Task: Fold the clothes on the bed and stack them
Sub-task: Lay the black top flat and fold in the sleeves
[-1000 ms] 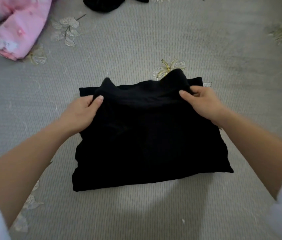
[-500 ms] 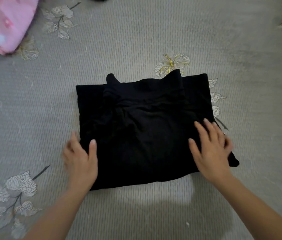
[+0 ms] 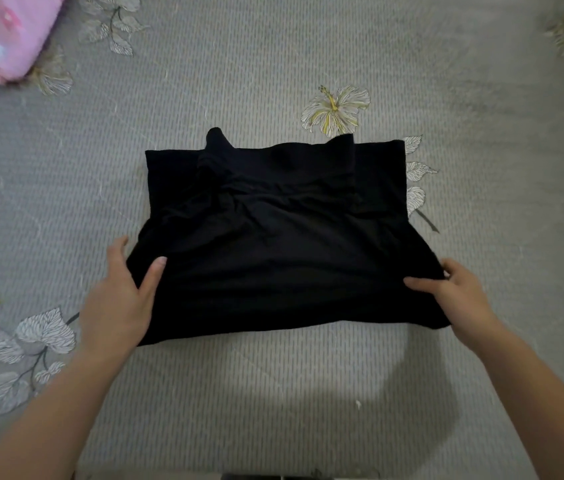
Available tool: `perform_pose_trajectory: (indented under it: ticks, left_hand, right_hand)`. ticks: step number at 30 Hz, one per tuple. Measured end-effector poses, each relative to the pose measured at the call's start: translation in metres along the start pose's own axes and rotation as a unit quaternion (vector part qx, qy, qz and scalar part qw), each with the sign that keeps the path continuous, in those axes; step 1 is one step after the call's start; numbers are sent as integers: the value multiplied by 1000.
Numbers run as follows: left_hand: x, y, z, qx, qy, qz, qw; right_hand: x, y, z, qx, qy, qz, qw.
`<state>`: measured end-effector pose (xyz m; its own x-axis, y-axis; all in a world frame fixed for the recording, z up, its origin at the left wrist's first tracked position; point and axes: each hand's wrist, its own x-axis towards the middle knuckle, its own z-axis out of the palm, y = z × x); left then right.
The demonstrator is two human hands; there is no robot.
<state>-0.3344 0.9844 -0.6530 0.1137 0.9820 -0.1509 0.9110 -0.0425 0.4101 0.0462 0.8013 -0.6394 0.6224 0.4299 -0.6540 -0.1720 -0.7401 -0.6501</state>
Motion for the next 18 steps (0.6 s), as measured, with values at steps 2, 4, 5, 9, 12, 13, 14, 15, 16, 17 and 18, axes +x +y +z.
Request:
perform_pose_trajectory:
  ticks: [2, 4, 5, 9, 12, 13, 14, 15, 16, 17, 18]
  left_hand:
    - [0, -6, -3, 13, 2, -26, 1000]
    - [1, -3, 1, 32, 8, -62, 998]
    - [-2, 3, 6, 49, 20, -63, 997]
    - [-42, 68, 34, 22, 2, 107, 994]
    - [-102, 120, 67, 13, -123, 305, 944]
    - [-120, 135, 79, 24, -161, 352, 922]
    - [-134, 148, 91, 38, -201, 380, 902]
    - [-145, 160, 103, 51, -237, 389, 889]
    - [-152, 171, 113, 67, -270, 379, 883]
    - [-157, 179, 121, 83, -290, 361, 883]
    - [-161, 185, 128, 102, -298, 340, 886]
  right_hand:
    - [-9, 9, -2, -37, -80, 39, 995]
    - [-17, 17, -3, -82, -170, 60, 980]
    - [-19, 20, -3, -88, -190, 60, 976]
    - [-12, 15, -2, -50, -82, 17, 995]
    - [4, 2, -1, 0, 12, -2, 1000]
    - [10, -4, 0, 8, 25, 0, 1000]
    - [16, -11, 1, 12, 26, 3, 1000]
    - [21, -18, 3, 15, 20, 5, 1000]
    - [26, -25, 7, 15, 10, 7, 1000]
    - [30, -32, 11, 11, 3, 8, 1000]
    - [33, -37, 16, 1, -1, 7, 1000]
